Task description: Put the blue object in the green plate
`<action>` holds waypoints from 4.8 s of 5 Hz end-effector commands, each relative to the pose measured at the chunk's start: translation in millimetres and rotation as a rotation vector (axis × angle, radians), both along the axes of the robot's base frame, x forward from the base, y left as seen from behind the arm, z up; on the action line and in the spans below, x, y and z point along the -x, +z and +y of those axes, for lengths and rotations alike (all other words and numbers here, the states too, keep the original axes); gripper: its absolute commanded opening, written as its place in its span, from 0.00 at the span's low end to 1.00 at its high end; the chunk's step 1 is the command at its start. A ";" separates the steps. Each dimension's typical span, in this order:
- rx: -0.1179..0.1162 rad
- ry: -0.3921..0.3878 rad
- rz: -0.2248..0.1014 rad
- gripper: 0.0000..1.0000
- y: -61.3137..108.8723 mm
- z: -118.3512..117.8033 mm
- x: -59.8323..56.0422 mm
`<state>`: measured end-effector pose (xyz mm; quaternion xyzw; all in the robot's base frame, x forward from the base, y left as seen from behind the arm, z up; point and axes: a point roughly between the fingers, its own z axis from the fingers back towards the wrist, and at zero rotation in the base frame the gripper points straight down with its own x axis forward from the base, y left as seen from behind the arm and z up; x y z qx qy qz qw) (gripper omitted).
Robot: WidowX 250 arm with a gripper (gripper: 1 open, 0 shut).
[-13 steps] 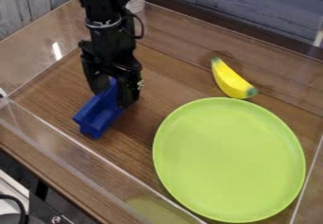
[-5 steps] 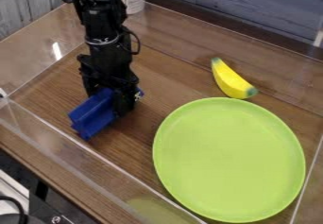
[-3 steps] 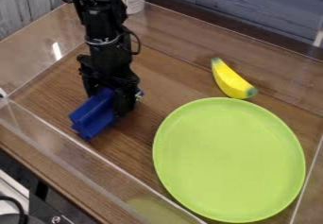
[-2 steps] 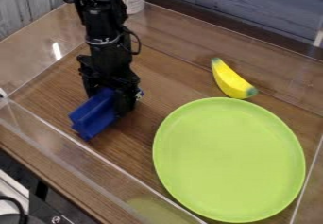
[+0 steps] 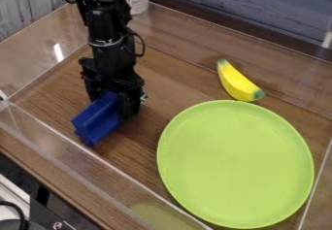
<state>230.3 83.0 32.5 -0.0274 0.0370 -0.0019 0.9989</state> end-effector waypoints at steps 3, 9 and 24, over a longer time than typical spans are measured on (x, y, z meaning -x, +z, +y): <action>-0.005 0.006 -0.027 0.00 15.6 -3.8 -10.2; 0.006 0.018 -0.021 0.00 31.4 -15.1 -16.0; 0.111 -0.108 -0.057 0.00 51.8 -180.8 -39.4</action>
